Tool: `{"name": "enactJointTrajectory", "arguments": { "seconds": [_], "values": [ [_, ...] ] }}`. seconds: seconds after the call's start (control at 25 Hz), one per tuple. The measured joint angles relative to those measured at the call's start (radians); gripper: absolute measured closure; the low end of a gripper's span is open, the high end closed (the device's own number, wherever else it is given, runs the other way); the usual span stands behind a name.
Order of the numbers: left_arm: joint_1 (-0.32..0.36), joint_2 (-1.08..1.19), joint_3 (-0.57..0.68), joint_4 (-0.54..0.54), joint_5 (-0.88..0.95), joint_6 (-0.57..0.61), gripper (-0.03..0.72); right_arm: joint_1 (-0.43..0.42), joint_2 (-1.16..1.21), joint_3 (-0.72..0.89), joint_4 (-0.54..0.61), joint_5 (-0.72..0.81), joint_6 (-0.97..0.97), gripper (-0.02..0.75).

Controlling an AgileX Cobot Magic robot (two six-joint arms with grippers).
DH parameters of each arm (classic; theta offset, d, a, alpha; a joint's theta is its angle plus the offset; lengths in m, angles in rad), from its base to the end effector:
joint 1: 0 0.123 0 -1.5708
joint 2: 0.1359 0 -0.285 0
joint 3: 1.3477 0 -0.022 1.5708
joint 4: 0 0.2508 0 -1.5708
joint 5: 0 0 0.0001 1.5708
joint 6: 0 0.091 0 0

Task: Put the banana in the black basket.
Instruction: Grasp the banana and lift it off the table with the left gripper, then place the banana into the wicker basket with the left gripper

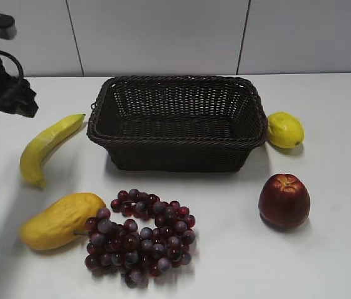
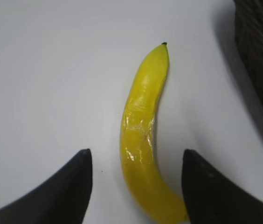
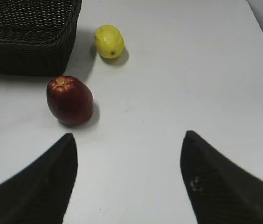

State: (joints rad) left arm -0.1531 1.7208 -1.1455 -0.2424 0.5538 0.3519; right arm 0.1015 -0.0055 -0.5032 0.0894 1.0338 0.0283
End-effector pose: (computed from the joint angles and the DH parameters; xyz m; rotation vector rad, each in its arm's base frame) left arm 0.3527 -0.0661 0.2209 0.4301 2.5599 -0.1675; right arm -0.0058 0.0064 0.2806 -0.0767 2.0091 0.1892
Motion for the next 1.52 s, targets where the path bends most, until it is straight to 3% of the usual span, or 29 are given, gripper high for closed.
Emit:
{"name": "enactJointTrajectory", "arguments": {
  "seconds": [0.6,0.88,0.96,1.04,1.52],
  "values": [
    [-0.033,0.306,-0.053,0.043,-0.032,0.073,0.097,0.000,0.000,0.000,0.000,0.000,0.000,0.218],
    [-0.033,0.312,-0.054,0.057,-0.079,0.073,0.116,0.000,0.000,0.000,0.000,0.000,0.000,0.218],
    [-0.033,0.312,-0.054,0.057,-0.073,0.073,0.162,0.000,0.000,0.000,0.000,0.000,0.000,0.218],
    [-0.033,0.311,-0.054,0.057,-0.055,0.073,0.260,0.000,0.000,0.000,0.000,0.000,0.000,0.218],
    [-0.035,0.072,-0.069,0.065,-0.001,0.073,0.255,0.000,0.000,0.000,0.000,0.000,0.000,0.218]
  ]
}}
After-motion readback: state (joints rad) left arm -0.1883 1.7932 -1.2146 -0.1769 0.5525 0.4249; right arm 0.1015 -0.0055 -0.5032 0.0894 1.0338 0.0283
